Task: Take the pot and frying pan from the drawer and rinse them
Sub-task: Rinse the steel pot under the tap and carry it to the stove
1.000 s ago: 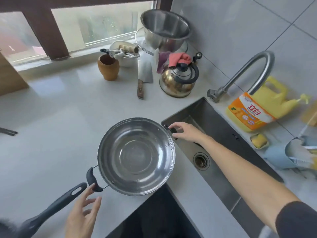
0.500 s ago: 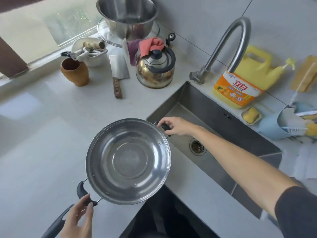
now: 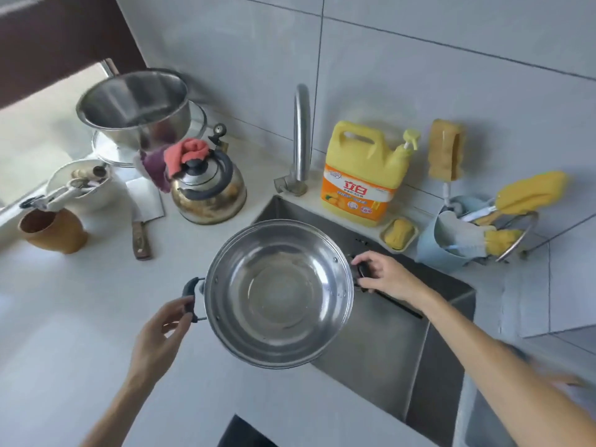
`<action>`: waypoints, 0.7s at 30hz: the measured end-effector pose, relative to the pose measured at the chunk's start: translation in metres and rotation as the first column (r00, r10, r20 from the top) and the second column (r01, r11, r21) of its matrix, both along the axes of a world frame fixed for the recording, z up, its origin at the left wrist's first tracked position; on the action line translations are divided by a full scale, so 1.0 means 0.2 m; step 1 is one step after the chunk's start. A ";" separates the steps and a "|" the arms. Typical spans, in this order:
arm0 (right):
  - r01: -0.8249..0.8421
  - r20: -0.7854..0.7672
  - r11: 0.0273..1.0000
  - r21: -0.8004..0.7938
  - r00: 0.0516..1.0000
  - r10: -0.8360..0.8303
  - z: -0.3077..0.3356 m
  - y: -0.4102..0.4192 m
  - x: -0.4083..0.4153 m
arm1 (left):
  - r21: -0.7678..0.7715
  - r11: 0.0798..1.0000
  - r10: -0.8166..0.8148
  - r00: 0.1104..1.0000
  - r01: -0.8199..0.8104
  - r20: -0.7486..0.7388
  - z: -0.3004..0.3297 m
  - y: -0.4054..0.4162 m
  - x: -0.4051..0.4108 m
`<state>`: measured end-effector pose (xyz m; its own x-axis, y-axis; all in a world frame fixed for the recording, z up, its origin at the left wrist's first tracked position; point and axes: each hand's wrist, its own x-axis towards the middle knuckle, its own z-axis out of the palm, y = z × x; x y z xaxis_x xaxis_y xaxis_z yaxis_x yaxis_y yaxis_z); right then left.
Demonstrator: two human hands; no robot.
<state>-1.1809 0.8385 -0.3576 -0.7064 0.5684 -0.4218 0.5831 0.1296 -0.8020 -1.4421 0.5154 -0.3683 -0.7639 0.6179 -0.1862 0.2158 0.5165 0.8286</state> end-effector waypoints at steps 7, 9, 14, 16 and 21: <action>0.320 0.021 0.942 -0.102 0.947 -0.320 -0.50 0.08 0.43 | -0.254 0.846 -0.489 0.872 0.468 -0.022 -0.34 0.74 -0.19; 0.357 0.046 0.927 -0.111 0.934 -0.354 -0.70 0.09 0.46 | -0.298 0.785 -0.566 0.824 0.543 0.013 -0.52 0.87 -0.20; 0.394 0.111 0.914 -0.100 0.917 -0.383 -1.10 0.12 0.41 | -0.508 0.580 -0.696 0.712 0.637 0.099 -0.88 1.03 -0.25; 0.392 0.131 0.913 -0.109 0.917 -0.378 -1.21 0.11 0.36 | -0.543 0.567 -0.674 0.728 0.619 0.126 -0.99 1.05 -0.28; 0.483 0.118 0.871 -0.087 0.873 -0.472 -1.33 0.10 0.24 | -0.597 0.585 -0.596 0.790 0.549 0.142 -1.16 1.08 -0.35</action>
